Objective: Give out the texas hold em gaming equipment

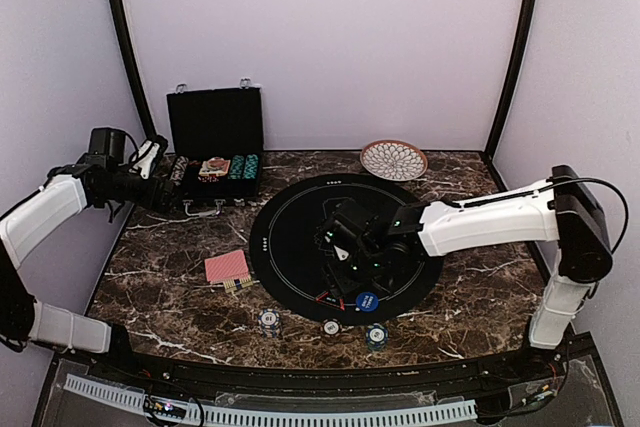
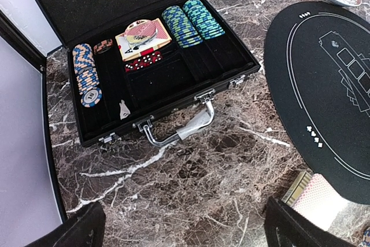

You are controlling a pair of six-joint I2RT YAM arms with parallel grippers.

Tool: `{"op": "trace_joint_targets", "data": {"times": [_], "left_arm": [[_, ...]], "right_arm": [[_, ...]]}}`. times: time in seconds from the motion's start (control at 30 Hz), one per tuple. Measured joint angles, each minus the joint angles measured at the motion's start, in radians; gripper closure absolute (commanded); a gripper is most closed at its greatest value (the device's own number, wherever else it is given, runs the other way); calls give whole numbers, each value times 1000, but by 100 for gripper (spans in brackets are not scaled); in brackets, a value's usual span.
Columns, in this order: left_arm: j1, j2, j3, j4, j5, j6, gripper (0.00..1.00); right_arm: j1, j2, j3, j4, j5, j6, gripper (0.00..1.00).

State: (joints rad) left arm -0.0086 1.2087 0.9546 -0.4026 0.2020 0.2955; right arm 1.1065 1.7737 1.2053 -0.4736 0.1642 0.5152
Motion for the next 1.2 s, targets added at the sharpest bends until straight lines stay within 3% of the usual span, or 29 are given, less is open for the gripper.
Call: {"op": "trace_joint_targets", "data": {"times": [0.33, 0.83, 1.2], "left_arm": [[0, -13, 27, -14, 13, 0, 1], [0, -16, 48, -41, 29, 0, 1], [0, -17, 75, -49, 53, -11, 1]], "right_arm": [[27, 103, 103, -72, -9, -4, 35], [40, 133, 93, -111, -32, -5, 38], [51, 170, 80, -110, -35, -11, 47]]}}
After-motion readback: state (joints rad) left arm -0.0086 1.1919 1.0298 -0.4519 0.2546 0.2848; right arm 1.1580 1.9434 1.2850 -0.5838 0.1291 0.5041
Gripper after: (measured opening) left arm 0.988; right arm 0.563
